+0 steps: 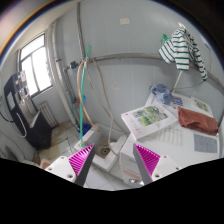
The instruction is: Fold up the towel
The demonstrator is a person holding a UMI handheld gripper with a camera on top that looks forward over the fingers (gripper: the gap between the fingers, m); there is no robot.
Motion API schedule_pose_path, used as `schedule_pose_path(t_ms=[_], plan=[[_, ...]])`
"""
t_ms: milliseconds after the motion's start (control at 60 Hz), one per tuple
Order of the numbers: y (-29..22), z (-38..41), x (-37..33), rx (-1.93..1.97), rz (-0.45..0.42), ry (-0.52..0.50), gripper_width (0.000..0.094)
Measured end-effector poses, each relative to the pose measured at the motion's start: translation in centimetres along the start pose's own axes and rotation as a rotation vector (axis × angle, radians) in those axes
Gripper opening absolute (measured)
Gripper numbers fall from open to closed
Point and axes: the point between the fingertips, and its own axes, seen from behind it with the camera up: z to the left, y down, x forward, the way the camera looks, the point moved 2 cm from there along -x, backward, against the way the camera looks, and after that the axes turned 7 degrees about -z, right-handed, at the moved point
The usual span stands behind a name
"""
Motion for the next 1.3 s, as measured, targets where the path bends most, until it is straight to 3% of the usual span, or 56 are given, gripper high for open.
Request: schedule_pose_path(t_ms=[133, 300, 417, 600, 650, 667, 733, 800, 1033, 1150, 1300], plan=[[-1.9, -5.3, 1.8, -0.002, -0.027, 0.083, 0.0793], [-8.2, -21.4, 7.8, -0.078, -0.104, 0.285, 0.0799], [-8.5, -30.1, 13.2, -0.064, -0.048, 0.364, 0.0780], [-6.0, -35.4, 18.9, -0.029, 0.039, 0.356, 0.0723], [-6.0, -35.6, 19.5, 0.011, 0.020, 0.339, 0.0634], [-6.0, -35.8, 19.5, 0.030, 0.014, 0.341, 0.0657], [-5.9, -37.8, 19.0, 0.031, 0.006, 0.397, 0.0280], [-5.9, -38.6, 18.8, 0.024, -0.018, 0.427, 0.0084], [-6.3, -38.3, 18.4, 0.003, -0.005, 0.408, 0.0011], [-10.5, -39.5, 14.6, 0.046, -0.116, 0.377, 0.0010], [-14.7, -47.0, 6.2, 0.073, -0.236, 0.453, 0.0012]])
